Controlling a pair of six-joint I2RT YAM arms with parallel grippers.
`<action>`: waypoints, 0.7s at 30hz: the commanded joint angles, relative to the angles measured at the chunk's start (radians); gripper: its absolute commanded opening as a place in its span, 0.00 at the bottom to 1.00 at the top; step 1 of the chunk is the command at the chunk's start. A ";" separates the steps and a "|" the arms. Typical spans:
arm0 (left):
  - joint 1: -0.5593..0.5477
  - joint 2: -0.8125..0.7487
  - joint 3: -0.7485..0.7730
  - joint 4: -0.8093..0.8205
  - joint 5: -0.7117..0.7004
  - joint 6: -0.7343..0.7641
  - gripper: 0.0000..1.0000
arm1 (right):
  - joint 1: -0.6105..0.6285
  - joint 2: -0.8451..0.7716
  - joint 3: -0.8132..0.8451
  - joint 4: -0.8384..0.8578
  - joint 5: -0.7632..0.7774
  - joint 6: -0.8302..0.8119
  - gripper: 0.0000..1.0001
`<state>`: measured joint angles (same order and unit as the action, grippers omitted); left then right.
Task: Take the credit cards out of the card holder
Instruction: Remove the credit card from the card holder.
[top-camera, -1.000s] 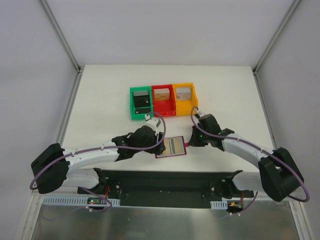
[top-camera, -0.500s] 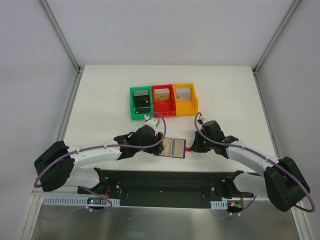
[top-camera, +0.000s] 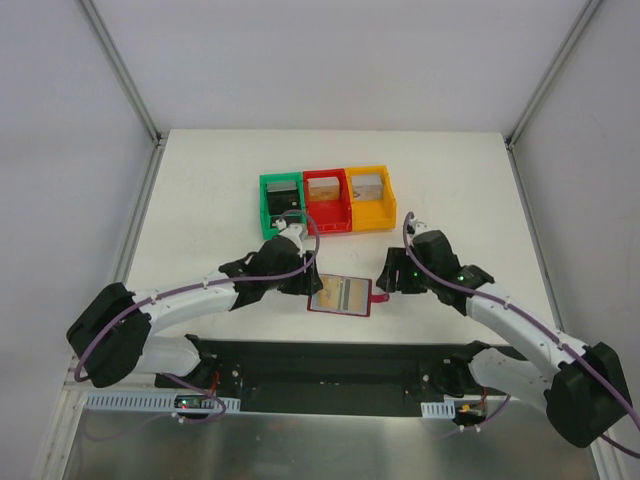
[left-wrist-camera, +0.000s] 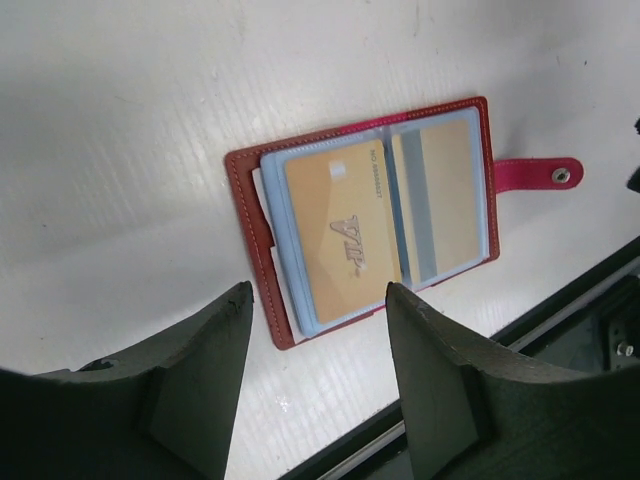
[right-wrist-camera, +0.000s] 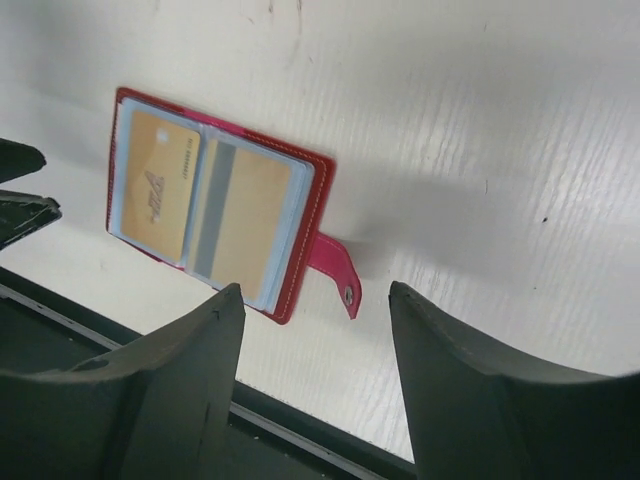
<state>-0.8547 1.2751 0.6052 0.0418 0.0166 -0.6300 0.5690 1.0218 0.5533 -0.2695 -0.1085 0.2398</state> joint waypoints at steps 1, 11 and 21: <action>0.042 -0.069 -0.025 0.052 0.094 -0.016 0.56 | 0.008 -0.031 0.128 -0.160 0.102 -0.065 0.65; 0.066 -0.257 -0.093 0.053 -0.050 -0.166 0.99 | 0.085 -0.087 0.153 -0.185 0.415 -0.039 0.99; 0.082 -0.185 -0.114 0.186 0.245 -0.097 0.84 | 0.022 -0.132 -0.035 0.265 -0.066 0.130 0.90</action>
<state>-0.7773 1.0481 0.5194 0.1165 0.1158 -0.7406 0.5903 0.8215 0.4950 -0.2077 0.0639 0.3092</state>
